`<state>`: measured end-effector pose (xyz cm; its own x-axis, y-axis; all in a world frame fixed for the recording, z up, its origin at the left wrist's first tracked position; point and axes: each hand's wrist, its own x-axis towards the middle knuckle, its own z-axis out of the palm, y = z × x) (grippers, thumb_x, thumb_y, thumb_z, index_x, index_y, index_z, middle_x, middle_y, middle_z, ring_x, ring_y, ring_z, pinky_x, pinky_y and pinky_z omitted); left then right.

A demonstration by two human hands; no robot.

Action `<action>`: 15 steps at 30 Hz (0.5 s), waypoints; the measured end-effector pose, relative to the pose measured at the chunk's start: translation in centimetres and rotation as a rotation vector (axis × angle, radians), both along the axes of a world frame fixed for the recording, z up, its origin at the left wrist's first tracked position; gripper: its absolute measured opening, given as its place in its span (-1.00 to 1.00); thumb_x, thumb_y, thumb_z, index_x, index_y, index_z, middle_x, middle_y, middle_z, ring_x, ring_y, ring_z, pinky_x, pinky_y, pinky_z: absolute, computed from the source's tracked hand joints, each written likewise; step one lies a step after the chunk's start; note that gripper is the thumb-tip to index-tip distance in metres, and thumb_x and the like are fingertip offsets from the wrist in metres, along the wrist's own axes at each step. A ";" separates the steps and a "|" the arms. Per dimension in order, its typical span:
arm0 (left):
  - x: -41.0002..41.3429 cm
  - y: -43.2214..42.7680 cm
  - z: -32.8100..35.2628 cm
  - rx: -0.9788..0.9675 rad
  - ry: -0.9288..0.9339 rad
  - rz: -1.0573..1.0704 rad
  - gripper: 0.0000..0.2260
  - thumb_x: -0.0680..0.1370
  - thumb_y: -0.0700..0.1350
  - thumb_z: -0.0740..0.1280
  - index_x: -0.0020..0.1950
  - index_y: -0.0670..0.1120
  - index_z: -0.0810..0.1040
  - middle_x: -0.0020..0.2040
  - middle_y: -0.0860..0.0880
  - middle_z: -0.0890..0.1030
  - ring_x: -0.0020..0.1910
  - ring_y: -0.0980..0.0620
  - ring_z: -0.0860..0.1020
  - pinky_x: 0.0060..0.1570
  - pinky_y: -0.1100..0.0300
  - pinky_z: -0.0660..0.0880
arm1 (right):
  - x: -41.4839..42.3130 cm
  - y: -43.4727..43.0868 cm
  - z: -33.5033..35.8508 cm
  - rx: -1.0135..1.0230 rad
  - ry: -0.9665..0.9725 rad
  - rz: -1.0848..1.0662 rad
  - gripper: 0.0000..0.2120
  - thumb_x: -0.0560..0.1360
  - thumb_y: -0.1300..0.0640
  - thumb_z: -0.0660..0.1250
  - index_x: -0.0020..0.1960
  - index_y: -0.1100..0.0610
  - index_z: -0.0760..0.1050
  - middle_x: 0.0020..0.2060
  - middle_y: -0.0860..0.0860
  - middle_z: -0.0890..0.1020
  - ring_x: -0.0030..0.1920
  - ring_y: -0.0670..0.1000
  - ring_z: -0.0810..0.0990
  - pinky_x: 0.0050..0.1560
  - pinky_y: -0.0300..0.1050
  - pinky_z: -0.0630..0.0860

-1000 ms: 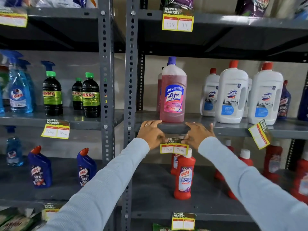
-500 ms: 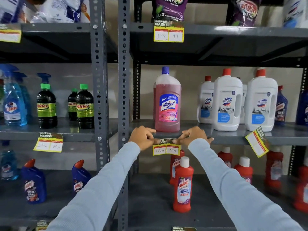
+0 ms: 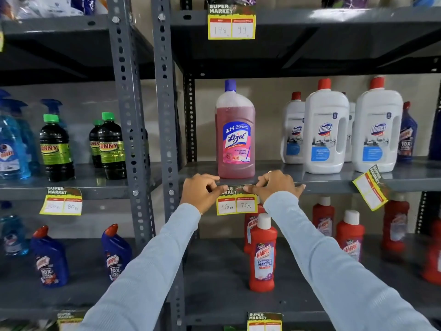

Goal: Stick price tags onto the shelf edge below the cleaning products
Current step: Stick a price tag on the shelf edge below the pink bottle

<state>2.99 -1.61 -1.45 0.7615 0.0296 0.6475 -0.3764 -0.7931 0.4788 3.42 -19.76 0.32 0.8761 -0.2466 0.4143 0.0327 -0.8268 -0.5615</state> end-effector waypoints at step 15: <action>-0.5 -4.0 3.3 0.198 0.102 0.137 -0.65 0.45 -0.36 0.18 0.12 0.01 0.34 0.11 -0.20 0.59 0.06 -0.21 0.56 0.11 -0.05 0.51 | -0.3 -11.2 -1.4 0.066 -0.408 0.313 -0.79 0.46 0.23 0.32 0.08 0.06 0.50 0.11 0.07 0.61 0.21 0.09 0.50 0.22 -0.07 0.42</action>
<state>2.53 -5.64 1.83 0.8209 0.0173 0.5708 -0.2169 -0.9152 0.3397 3.11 -30.93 -1.09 0.6828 -0.0361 0.7297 0.4996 -0.7057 -0.5025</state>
